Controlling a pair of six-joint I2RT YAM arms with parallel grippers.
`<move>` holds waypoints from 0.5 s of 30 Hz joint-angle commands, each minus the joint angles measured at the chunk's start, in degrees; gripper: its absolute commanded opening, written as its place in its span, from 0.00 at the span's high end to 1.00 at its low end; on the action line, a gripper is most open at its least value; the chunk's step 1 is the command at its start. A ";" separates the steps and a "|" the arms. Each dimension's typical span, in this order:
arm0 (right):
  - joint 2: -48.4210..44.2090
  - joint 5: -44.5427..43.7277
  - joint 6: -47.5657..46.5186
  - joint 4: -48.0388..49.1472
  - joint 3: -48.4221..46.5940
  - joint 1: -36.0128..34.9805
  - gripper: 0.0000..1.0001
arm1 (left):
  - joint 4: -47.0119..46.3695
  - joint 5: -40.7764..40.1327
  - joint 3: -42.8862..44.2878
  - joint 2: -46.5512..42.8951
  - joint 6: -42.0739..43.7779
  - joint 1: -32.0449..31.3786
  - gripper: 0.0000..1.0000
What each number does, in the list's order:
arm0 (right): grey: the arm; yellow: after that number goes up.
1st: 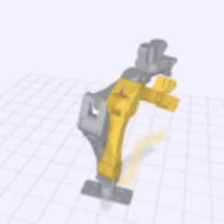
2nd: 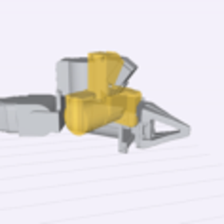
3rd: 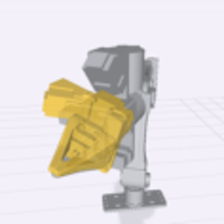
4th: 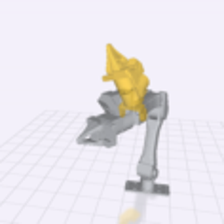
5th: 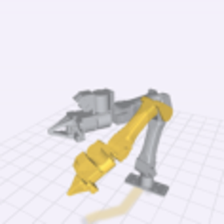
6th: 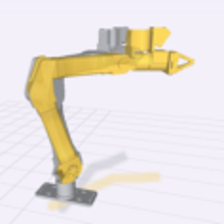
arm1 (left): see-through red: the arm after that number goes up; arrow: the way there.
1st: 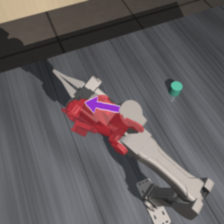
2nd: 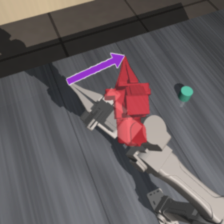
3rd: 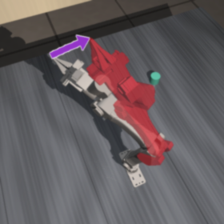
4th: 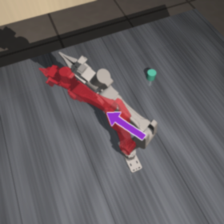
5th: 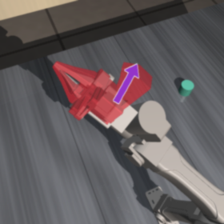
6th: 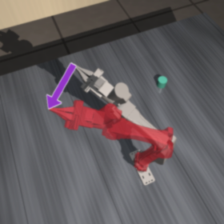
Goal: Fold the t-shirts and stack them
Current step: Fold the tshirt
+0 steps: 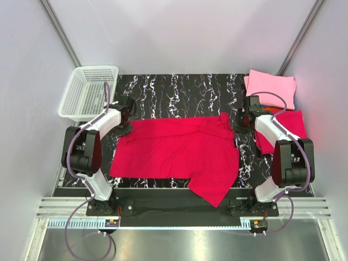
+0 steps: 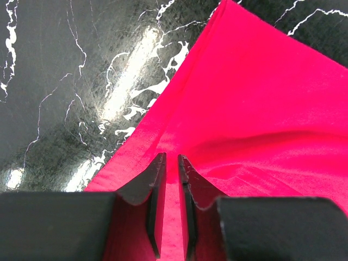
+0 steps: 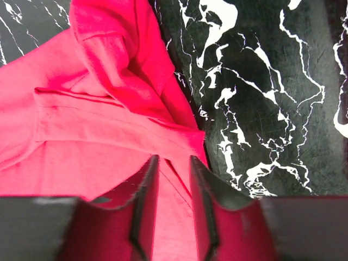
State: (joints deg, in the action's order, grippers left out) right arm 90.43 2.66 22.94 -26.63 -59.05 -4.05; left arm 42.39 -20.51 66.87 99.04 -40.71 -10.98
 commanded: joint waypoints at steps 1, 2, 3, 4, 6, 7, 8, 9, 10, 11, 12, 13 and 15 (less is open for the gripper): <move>0.18 0.51 0.18 1.94 0.42 0.28 0.60 | -0.82 -0.14 -0.43 -2.72 0.45 -0.35 0.82; 0.62 0.42 0.35 1.94 0.60 0.28 0.59 | -0.82 -0.14 -0.43 -2.63 0.45 -0.35 0.82; 0.80 0.07 0.53 2.28 0.86 0.28 0.59 | -0.82 -0.23 -0.43 -2.80 0.45 -0.35 0.82; 0.80 0.24 0.53 2.46 1.21 0.28 0.58 | -0.82 -0.23 -0.43 -2.80 0.63 -0.35 0.82; 1.32 0.16 0.18 2.73 1.21 0.36 0.58 | -0.82 -0.32 -0.51 -2.80 0.63 -0.35 0.82; 1.59 0.24 0.09 2.90 1.04 0.54 0.57 | -0.82 -0.32 -0.51 -2.63 0.63 -0.35 0.82; 1.85 0.16 0.09 2.90 1.04 0.71 0.57 | -0.82 -0.23 -0.51 -2.63 0.54 -0.35 0.82; 2.29 0.16 0.09 2.90 1.04 0.89 0.56 | -0.82 -0.14 -0.43 -2.45 0.54 -0.35 0.82; 2.38 0.16 0.09 2.99 1.13 0.98 0.55 | -0.91 -0.14 -0.43 -2.45 0.54 -0.44 0.82; 2.64 0.24 0.44 3.16 1.30 1.33 0.55 | -0.82 -0.05 -0.43 -2.45 0.54 -0.36 0.82; 2.82 0.59 0.35 3.34 1.48 1.68 0.54 | -0.82 -0.14 -0.43 -2.37 0.54 -0.35 0.82; 3.08 0.60 0.53 3.60 1.74 1.77 0.54 | -0.82 -0.14 -0.43 -2.28 0.63 -0.35 0.82; 3.43 1.47 0.62 4.39 2.27 2.47 0.54 | -0.82 -0.23 -0.43 -2.28 0.63 -0.35 0.82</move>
State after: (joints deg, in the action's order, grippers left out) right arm 93.23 2.79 23.00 -24.62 -57.47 -2.55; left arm 42.37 -20.49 66.87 98.94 -40.53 -11.14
